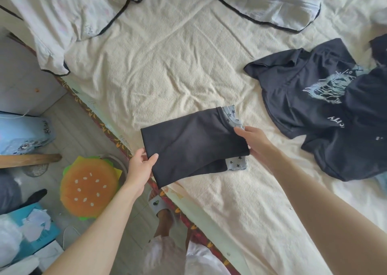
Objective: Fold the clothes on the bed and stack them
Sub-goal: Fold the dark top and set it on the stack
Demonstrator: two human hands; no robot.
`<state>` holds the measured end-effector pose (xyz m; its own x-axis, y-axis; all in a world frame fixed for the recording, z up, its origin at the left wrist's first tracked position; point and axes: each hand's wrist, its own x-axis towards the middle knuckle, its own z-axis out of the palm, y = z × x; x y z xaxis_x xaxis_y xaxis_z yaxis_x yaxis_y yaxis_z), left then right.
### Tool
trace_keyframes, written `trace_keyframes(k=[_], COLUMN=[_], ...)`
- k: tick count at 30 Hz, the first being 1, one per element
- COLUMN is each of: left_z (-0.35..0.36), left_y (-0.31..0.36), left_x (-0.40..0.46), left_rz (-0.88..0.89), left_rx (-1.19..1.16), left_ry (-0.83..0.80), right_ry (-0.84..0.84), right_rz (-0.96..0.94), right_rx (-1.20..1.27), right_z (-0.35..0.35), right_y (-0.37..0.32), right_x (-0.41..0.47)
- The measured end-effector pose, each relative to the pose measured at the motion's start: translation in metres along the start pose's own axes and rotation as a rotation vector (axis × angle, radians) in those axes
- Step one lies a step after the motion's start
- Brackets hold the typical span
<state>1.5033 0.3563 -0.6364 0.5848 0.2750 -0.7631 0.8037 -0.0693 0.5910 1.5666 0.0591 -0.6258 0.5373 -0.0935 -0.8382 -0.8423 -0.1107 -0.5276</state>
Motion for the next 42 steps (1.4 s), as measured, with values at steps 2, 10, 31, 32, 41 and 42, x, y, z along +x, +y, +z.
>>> trace_keyframes(k=[2,10,31,32,41,42], left_z=[-0.005,-0.032,0.074,0.081,0.154,0.162], left_y=[0.008,0.041,0.024,0.009,-0.158,-0.173], left_x=[-0.008,-0.075,-0.361,-0.375,-0.518,-0.535], left_rz=[0.031,0.137,0.412,0.416,0.312,0.288], left_rx=[0.025,0.174,0.571,0.594,0.664,0.677], left_ry=[-0.006,-0.202,-0.99,-0.997,-1.062,-1.063], right_ry=[0.008,0.098,0.782,0.8,0.921,0.94], right_rz=[-0.027,-0.058,-0.201,-0.199,-0.166,-0.156], right_rx=[-0.005,0.18,1.049,1.067,1.062,1.063], right_z=[0.0,-0.023,-0.055,-0.057,-0.127,-0.136], right_y=[-0.001,0.028,0.301,0.318,0.482,0.497], right_x=[-0.015,-0.135,-0.516,-0.529,-0.648,-0.66])
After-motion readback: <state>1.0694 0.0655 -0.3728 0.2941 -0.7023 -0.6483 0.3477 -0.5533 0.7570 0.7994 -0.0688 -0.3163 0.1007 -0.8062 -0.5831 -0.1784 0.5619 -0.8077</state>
